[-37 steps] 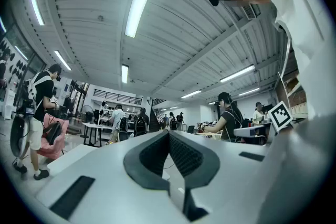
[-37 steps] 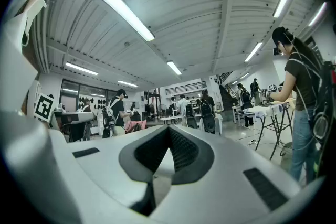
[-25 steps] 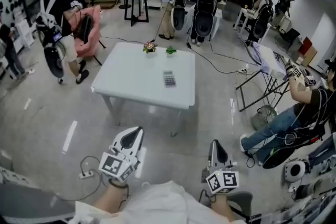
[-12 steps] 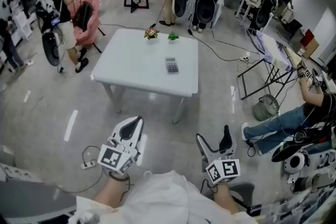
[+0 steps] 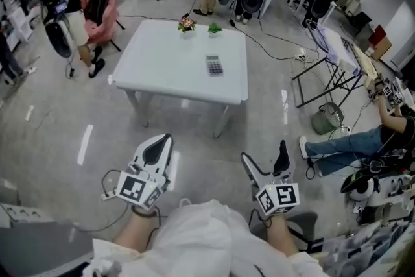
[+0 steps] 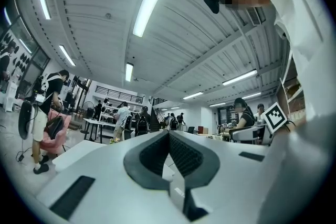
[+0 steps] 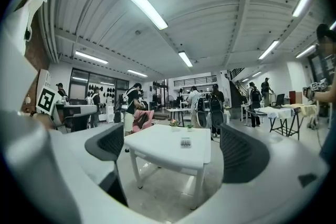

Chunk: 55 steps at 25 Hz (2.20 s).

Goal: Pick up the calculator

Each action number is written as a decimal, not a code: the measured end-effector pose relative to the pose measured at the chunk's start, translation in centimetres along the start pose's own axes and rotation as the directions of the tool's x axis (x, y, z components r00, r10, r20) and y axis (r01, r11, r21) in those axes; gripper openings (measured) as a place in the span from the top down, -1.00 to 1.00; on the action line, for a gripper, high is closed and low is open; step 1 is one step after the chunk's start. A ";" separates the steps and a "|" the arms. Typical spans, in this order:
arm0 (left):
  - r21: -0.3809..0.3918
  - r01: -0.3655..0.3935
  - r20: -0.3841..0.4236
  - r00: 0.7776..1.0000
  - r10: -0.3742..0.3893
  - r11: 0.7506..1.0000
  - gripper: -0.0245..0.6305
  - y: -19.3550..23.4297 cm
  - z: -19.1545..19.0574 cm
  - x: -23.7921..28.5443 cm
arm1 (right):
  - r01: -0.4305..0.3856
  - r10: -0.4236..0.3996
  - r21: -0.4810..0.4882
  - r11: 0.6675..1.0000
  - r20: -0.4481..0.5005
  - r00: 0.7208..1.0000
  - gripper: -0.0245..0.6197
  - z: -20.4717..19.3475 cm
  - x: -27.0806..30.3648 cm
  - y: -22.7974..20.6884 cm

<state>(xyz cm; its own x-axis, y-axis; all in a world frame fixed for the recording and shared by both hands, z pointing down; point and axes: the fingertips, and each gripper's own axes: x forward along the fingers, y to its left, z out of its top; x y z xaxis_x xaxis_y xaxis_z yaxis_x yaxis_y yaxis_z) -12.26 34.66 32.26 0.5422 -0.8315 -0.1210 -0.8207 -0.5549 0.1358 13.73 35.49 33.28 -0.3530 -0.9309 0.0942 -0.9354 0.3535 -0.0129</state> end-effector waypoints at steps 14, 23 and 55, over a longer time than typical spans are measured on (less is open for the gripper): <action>-0.057 0.034 -0.022 0.999 -0.035 0.998 0.87 2.4 -1.5 -0.6 | 0.032 -0.031 0.012 0.999 -0.060 0.998 -0.83 -1.3 0.5 2.3; -0.060 0.029 -0.035 0.999 -0.032 0.998 0.88 2.8 -2.3 0.1 | 0.006 -0.003 0.046 0.999 -0.078 0.997 -0.83 -2.4 2.2 2.5; -0.007 0.022 -0.090 0.996 -0.022 1.000 0.87 7.3 -4.3 26.1 | -0.106 0.118 0.123 0.987 -0.093 0.989 -0.82 -2.9 23.4 -12.5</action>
<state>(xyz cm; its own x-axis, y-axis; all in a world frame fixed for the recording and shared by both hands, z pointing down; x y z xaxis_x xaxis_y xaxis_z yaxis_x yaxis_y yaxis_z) -3.37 8.80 34.30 0.5743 -0.8179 -0.0355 -0.8075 -0.5731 0.1396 17.23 9.57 38.52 -0.4577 -0.8697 0.1845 -0.8879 0.4364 -0.1454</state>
